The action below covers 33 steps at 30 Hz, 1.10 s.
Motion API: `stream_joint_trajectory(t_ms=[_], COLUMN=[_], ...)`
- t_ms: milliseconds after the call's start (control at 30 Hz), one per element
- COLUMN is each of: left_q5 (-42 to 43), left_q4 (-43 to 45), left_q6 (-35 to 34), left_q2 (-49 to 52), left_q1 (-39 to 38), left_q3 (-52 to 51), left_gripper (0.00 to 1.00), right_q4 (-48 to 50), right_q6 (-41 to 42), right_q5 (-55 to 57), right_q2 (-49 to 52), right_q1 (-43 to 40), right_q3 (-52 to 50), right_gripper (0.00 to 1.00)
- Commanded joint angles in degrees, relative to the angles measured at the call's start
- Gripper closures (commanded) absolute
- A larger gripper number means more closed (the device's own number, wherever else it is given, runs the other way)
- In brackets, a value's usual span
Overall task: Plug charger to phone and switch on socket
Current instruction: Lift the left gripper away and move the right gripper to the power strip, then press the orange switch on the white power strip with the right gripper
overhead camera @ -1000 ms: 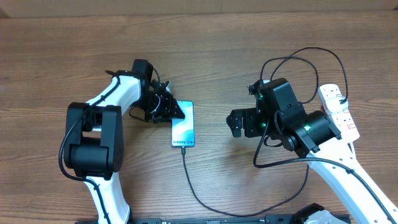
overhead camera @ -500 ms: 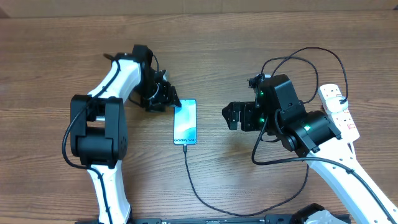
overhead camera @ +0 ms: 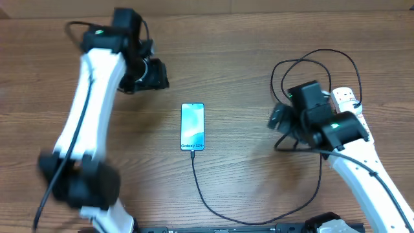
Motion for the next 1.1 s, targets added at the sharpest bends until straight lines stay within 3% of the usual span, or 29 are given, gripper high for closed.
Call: stream_joint_trajectory(t_ms=[0,167,300,333,567,667,867,900,933,1067], left_q5=[-4.11,-20.35,-36.79,-39.95,-49.0,-50.18,-50.16,-50.18,-50.14,-49.86], left_q4=[-0.24,-0.46,-0.42,-0.42,-1.05,-1.25,-2.62,-3.19,-3.85,-5.46], left_q6=[-0.98,-7.02,-16.09,-18.49,-37.48,-40.7,-40.61,-40.61,-40.63,-40.61], left_q2=[-12.15,-25.51,-34.8,-36.96,-51.78,-57.37,-65.22,-65.77,-66.16,-66.25], left_q1=[-3.78,-12.61,-21.11,-22.91,-30.1,-30.58,-30.58,-30.58,-30.58,-30.58], left_q3=[1.38,-2.27,-10.12,-12.79,-31.71,-35.1,-35.76,-35.76,-35.76,-35.76], left_gripper=[0.35,0.31,0.3,0.3,0.3,0.29,0.24,0.18,0.01,0.0], right_q4=[0.13,2.84,6.95,7.89,16.52,18.64,25.64,26.93,27.82,29.14], right_q6=[3.78,3.78,3.76,3.76,3.69,3.63,-2.03,-4.02,-5.22,-6.84], right_q5=[2.89,2.86,3.1,3.1,7.61,7.48,2.32,0.9,-0.09,-5.2], right_q2=[-0.2,-0.11,0.96,1.53,8.48,11.08,16.72,17.7,18.64,22.21], right_q1=[-5.97,-15.23,-21.44,-22.64,-31.32,-35.5,-43.04,-43.85,-44.54,-46.27], right_q3=[1.36,1.36,1.36,1.36,1.36,1.36,1.4,1.44,1.46,2.21], right_gripper=[0.0,0.0,0.0,0.04,0.72,0.96,0.96,0.96,0.96,0.96])
